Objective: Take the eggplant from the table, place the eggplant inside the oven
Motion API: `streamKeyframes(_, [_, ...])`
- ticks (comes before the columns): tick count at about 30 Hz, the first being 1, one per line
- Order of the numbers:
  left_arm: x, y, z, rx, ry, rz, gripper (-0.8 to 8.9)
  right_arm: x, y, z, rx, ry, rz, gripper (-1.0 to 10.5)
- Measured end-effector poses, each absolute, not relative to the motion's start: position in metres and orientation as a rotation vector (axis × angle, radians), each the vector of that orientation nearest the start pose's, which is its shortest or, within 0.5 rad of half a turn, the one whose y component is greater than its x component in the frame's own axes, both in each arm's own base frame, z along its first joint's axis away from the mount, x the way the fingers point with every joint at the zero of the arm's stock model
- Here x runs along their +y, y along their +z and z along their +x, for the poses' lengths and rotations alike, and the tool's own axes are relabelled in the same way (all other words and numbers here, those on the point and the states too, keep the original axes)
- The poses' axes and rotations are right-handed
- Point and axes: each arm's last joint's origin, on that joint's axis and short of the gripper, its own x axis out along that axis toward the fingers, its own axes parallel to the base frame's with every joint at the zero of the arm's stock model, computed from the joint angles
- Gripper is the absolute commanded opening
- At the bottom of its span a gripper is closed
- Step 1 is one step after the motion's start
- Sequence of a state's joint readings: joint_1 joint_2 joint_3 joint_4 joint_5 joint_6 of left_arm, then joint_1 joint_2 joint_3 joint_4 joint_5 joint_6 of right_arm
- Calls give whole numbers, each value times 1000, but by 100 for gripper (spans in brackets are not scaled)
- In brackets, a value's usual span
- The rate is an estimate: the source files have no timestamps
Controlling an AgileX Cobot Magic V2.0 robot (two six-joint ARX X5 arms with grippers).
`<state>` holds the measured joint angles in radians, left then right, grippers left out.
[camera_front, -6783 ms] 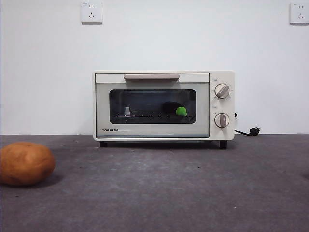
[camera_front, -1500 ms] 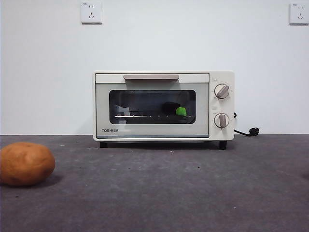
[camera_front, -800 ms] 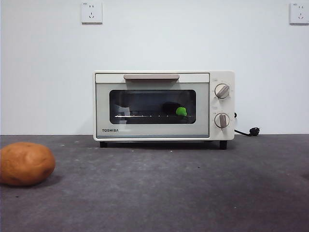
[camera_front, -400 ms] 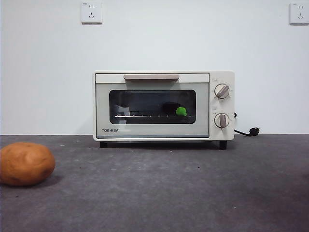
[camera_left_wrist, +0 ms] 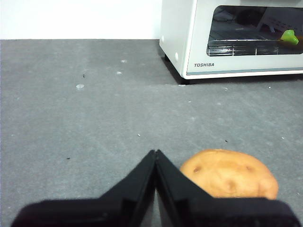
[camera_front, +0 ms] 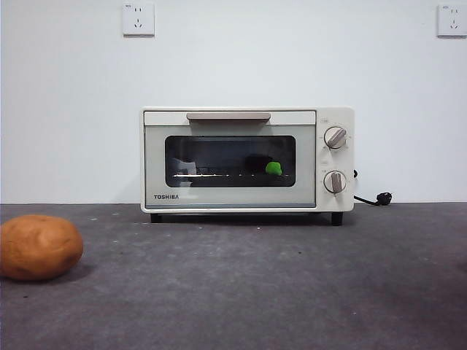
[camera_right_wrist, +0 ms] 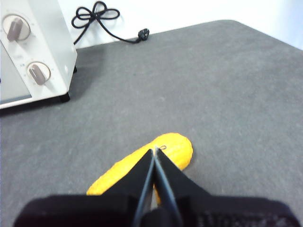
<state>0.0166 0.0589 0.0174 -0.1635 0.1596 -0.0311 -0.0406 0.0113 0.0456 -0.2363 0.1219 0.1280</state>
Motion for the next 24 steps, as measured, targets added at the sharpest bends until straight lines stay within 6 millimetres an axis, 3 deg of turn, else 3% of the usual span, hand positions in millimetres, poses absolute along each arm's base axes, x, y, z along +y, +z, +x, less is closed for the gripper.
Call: streamKeyframes(24, [-3, 149, 98, 207, -139, -49, -4, -7, 153, 95, 168, -142, 54, 1])
